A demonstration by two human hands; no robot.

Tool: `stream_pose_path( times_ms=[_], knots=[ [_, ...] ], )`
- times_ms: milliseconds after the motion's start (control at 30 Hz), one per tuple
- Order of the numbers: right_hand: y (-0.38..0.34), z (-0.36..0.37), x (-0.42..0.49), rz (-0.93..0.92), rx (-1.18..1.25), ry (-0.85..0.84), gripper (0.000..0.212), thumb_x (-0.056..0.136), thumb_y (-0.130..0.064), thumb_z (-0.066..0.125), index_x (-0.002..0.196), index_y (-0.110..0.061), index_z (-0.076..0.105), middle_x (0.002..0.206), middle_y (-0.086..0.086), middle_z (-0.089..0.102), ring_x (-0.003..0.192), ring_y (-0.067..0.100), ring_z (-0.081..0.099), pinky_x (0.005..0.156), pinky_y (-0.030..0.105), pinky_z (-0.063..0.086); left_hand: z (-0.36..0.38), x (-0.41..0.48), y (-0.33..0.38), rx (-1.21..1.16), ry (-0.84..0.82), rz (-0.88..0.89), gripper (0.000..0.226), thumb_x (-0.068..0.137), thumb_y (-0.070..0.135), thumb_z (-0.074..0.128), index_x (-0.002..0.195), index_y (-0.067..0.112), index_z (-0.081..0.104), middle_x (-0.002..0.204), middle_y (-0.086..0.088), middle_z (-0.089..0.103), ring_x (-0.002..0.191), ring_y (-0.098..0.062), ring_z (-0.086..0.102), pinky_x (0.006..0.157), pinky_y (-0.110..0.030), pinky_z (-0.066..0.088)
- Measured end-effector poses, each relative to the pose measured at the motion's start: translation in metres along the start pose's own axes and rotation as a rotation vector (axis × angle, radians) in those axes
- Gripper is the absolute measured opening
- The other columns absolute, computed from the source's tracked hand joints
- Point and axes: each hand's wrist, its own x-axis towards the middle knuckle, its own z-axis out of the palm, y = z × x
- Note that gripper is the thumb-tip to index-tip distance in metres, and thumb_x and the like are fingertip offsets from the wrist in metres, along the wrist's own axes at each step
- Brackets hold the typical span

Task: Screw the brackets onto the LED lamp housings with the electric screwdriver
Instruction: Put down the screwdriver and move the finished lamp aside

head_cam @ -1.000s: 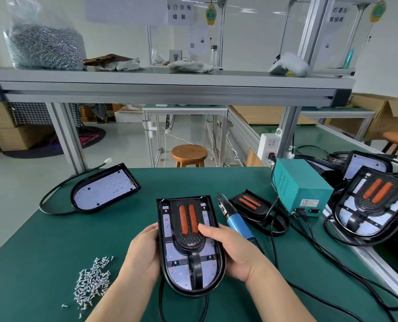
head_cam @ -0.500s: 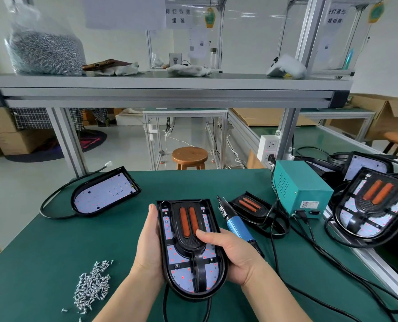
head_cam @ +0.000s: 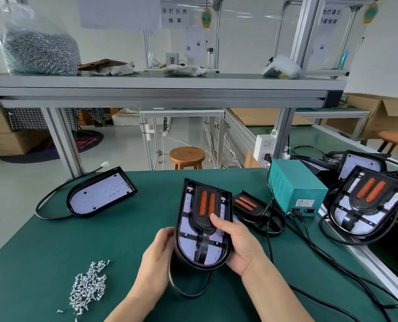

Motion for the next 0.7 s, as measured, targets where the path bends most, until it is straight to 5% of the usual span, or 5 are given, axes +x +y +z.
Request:
stream_pose_path(
  times_ms=[100,200,533,700],
  knots=[
    [-0.005,-0.004,0.000,-0.056,0.004,0.086,0.046,0.080,-0.012,0.074,0.124,-0.002,0.068,0.120,0.022,0.071,0.108,0.038,0.071,0.088,0.049,0.059,0.000,-0.004,-0.005,0.245,-0.044,0.138,0.024,0.096,0.002,0.060,0.101,0.026,0.064,0.092,0.021,0.073,0.090,-0.001,0.068,0.077,-0.011,0.048],
    [-0.012,-0.007,-0.004,-0.127,-0.004,0.106,0.048,0.082,-0.014,0.072,0.128,-0.003,0.067,0.123,0.020,0.071,0.112,0.037,0.070,0.094,0.049,0.057,0.000,-0.003,-0.005,0.342,-0.081,0.156,0.029,0.089,-0.001,0.063,0.100,0.026,0.067,0.093,0.021,0.073,0.093,0.002,0.067,0.084,-0.015,0.049],
    [-0.054,-0.005,-0.030,-0.360,0.000,0.171,0.045,0.083,-0.009,0.072,0.127,-0.007,0.065,0.119,0.018,0.073,0.105,0.032,0.073,0.076,0.041,0.062,-0.003,0.003,-0.015,0.371,-0.043,0.188,0.026,0.090,0.002,0.066,0.091,0.027,0.069,0.087,0.028,0.068,0.087,0.001,0.063,0.074,-0.004,0.043],
    [-0.090,-0.022,-0.062,-0.520,-0.103,0.297,0.046,0.082,-0.008,0.071,0.128,-0.004,0.066,0.122,0.018,0.072,0.113,0.034,0.069,0.095,0.047,0.057,-0.002,0.005,-0.019,0.338,-0.052,0.193,0.027,0.090,0.001,0.066,0.090,0.028,0.070,0.088,0.028,0.069,0.091,0.003,0.063,0.075,-0.001,0.042]
  ],
)
